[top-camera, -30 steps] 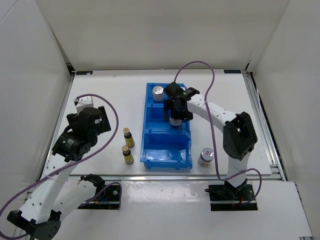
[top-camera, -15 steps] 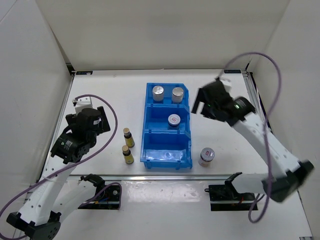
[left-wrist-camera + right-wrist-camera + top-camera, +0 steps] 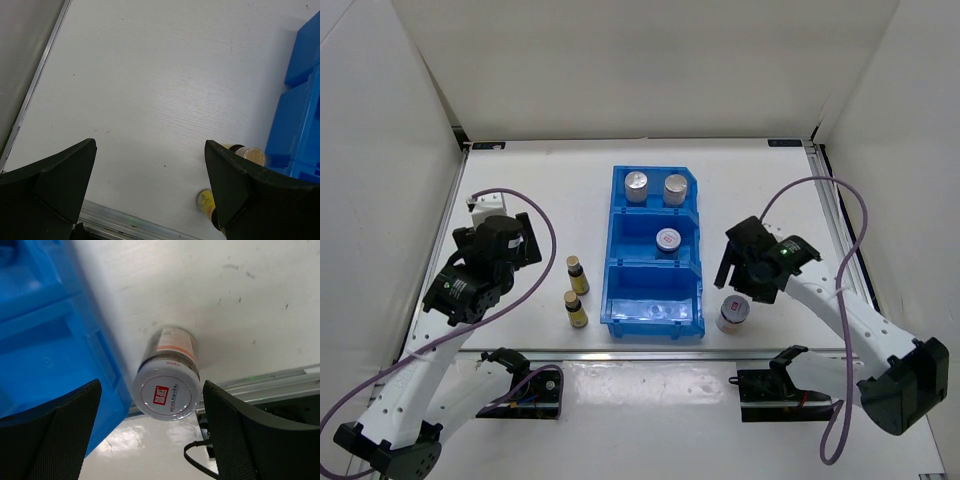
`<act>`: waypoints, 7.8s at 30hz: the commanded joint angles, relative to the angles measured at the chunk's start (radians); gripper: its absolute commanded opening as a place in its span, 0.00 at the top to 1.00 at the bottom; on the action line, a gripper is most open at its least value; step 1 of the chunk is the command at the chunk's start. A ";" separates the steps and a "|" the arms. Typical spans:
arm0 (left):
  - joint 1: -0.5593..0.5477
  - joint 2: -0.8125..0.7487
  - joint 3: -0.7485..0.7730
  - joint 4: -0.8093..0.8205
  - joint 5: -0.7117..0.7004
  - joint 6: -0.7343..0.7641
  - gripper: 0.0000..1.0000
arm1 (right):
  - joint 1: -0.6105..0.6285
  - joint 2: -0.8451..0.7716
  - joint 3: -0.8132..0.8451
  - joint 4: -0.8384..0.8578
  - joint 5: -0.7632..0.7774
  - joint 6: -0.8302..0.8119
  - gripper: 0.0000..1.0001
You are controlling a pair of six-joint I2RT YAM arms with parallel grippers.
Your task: Organize the condiment bottles
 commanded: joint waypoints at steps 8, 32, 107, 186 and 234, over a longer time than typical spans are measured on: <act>-0.005 -0.005 0.001 0.016 -0.002 -0.007 0.00 | 0.003 0.048 -0.096 0.026 -0.068 0.100 0.18; -0.005 0.014 0.001 0.025 -0.002 -0.007 0.00 | -0.007 0.010 0.131 -0.108 0.115 0.092 0.98; -0.005 0.324 0.027 0.073 0.469 0.026 0.04 | 0.346 0.010 0.528 -0.112 0.158 -0.354 0.00; -0.689 1.005 0.770 -0.030 0.337 -0.039 0.89 | 0.346 -0.297 0.421 -0.612 0.698 0.049 0.00; -0.532 0.270 0.161 -0.426 0.143 -0.453 0.11 | 0.346 -0.249 0.263 -0.477 0.672 0.009 0.00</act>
